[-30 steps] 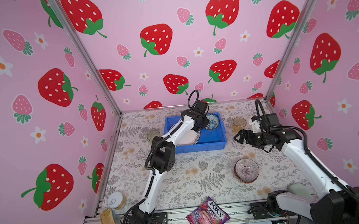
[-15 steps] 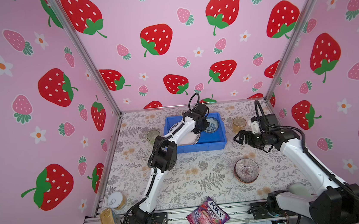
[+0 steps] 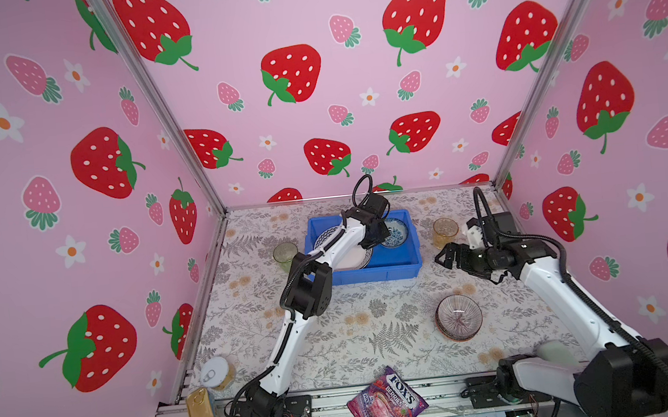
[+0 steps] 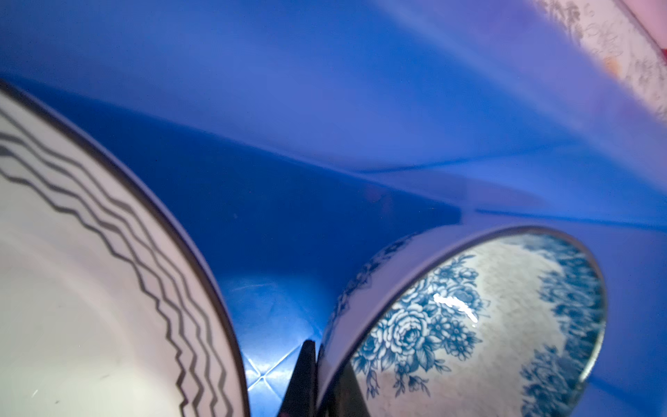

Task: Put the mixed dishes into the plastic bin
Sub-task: 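Lower the blue-floral bowl into the bin beside the zigzag plate with left gripper, then open the left gripper and raise it from the bin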

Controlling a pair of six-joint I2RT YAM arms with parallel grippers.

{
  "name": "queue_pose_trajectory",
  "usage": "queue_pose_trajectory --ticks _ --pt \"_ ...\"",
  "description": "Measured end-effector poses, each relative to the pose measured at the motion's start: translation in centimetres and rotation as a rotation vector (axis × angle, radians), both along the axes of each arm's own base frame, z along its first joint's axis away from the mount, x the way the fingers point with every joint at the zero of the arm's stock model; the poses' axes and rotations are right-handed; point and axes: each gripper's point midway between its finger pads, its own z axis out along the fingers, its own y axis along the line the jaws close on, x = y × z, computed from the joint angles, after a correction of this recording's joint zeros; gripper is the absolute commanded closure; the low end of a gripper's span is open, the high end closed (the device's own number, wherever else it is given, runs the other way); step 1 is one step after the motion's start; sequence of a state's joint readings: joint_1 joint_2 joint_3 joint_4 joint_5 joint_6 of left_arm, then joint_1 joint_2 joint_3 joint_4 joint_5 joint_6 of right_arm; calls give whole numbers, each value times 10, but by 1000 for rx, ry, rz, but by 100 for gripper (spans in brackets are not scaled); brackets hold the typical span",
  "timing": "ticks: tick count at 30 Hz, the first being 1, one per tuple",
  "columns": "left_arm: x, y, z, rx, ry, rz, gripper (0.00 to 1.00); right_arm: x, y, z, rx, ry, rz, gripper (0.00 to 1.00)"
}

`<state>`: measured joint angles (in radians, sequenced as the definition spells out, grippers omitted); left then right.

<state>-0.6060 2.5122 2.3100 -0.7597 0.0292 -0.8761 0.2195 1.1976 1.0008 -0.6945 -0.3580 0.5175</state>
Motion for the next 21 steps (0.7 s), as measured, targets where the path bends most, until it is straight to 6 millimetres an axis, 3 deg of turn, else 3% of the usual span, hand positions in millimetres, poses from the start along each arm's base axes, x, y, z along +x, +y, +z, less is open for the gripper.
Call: queue_pose_trajectory --ticks 10,15,21 --pt "3 -1 4 -10 -11 -4 70 2 1 -4 0 6 10 1" --pt "4 -5 7 -27 -14 -12 43 2 1 -4 0 1 15 1" --pt "3 -13 11 -50 -25 -34 28 1 1 -4 -6 6 16 1"
